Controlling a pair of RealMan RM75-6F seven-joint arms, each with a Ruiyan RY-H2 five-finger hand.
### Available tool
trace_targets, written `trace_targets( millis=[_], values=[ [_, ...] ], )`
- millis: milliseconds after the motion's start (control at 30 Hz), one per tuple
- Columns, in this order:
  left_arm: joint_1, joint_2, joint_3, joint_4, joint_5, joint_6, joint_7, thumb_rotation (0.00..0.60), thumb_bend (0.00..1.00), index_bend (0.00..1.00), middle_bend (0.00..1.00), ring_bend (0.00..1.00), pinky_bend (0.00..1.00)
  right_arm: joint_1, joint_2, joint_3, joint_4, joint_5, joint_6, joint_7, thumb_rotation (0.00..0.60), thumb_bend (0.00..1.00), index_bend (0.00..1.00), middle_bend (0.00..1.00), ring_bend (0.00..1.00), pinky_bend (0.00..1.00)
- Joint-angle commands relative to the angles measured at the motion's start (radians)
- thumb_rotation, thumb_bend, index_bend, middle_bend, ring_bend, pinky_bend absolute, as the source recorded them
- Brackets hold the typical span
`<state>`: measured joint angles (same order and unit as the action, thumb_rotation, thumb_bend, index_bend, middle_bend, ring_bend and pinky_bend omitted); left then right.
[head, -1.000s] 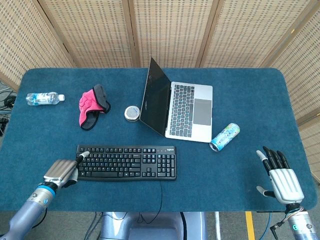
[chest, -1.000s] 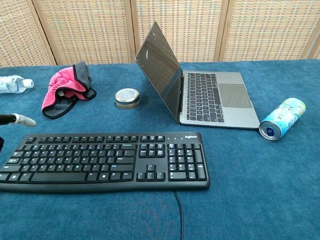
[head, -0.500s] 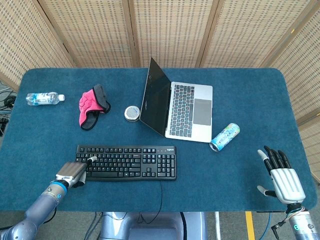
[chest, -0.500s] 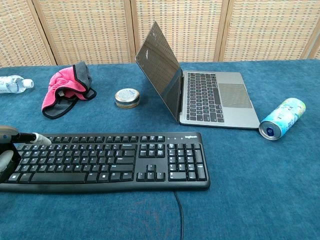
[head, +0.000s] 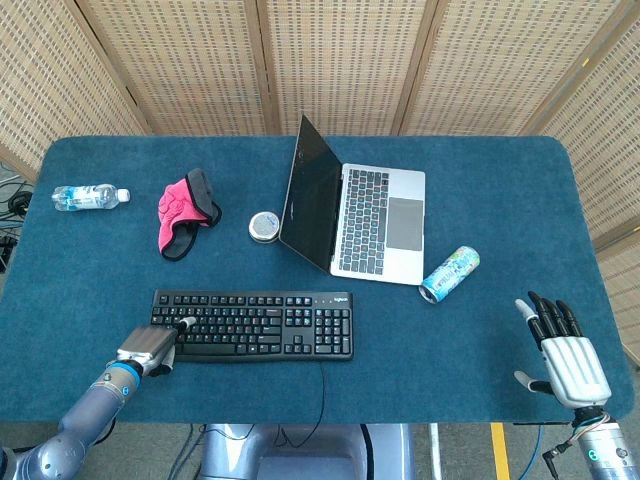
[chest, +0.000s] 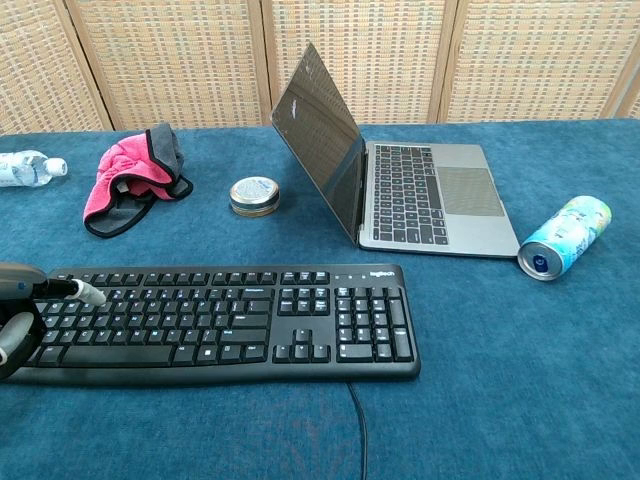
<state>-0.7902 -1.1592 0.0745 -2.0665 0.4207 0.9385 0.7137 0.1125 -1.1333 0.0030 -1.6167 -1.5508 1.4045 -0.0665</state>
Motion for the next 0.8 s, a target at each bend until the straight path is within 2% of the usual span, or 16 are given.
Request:
trace_targets(
  millis=[33, 800],
  values=[
    [-0.01, -0.004, 0.007, 0.003, -0.009, 0.001, -0.004, 0.6, 0.91, 0.0, 0.61, 0.64, 0.4, 0.0, 0.0, 0.0, 0.0, 0.0, 0.0, 0.001, 0.6, 0.02, 0.0, 0.0, 0.0, 0.0],
    [-0.076, -0.025, 0.058, 0.026, -0.061, 0.004, -0.032, 0.6, 0.91, 0.0, 0.61, 0.64, 0.4, -0.002, 0.001, 0.002, 0.005, -0.004, 0.008, 0.012, 0.6, 0.01, 0.0, 0.0, 0.0, 0.0]
  ],
)
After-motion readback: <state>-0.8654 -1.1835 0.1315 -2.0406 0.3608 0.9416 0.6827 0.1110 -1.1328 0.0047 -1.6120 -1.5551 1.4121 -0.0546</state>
